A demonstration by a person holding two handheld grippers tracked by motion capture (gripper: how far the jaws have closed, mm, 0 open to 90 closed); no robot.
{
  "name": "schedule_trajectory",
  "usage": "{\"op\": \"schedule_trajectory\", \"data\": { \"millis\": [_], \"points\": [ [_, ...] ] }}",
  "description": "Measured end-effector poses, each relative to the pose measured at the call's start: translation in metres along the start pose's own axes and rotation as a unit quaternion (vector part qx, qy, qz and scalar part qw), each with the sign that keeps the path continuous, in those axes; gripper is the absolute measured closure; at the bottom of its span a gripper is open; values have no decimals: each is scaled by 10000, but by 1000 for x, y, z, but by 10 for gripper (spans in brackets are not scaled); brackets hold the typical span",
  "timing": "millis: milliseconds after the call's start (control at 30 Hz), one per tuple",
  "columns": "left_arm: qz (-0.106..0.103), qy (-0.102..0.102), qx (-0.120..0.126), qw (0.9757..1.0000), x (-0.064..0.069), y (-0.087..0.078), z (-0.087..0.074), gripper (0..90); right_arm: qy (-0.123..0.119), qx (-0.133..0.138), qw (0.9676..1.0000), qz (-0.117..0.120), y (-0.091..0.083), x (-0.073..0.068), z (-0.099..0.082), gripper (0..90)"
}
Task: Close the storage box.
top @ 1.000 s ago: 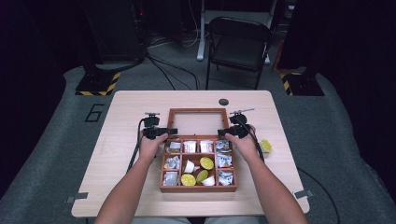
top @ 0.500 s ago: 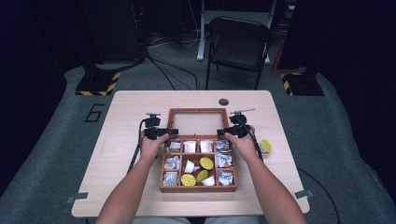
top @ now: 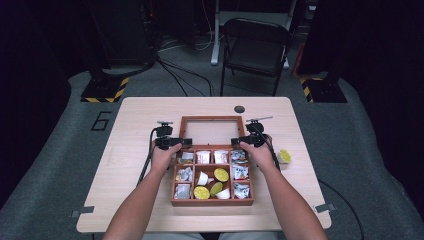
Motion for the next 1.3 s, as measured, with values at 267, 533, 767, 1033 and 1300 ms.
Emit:
{"op": "schedule_trajectory", "data": {
  "millis": [267, 533, 767, 1033, 1300],
  "points": [
    [-20, 26, -37, 10000, 0, 1, 0, 279, 96, -13, 9998, 149, 3, 1, 1, 212],
    [-125, -61, -46, 9999, 2, 4, 0, 253, 77, 2, 9998, 158, 5, 2, 2, 196],
    [-194, -68, -57, 9998, 3, 6, 0, 242, 115, -1, 9994, 318, 8, 2, 2, 186],
    [-215, -36, -73, 9997, 3, 7, 0, 235, 148, -14, 9994, 328, 9, 1, 3, 183],
    [-160, -29, -77, 9998, 4, 6, 0, 234, 128, -30, 9995, 270, 8, 1, 3, 188]
  ]
}}
Point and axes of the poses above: each handheld gripper's, and its own axes: y roughly forward along the jaws, z roughly out of its top, x roughly to its right, the point moved 8 cm from there along y, roughly forward along the jaws, and after that the axes turned 14 degrees about -x, right-handed, at the moved point
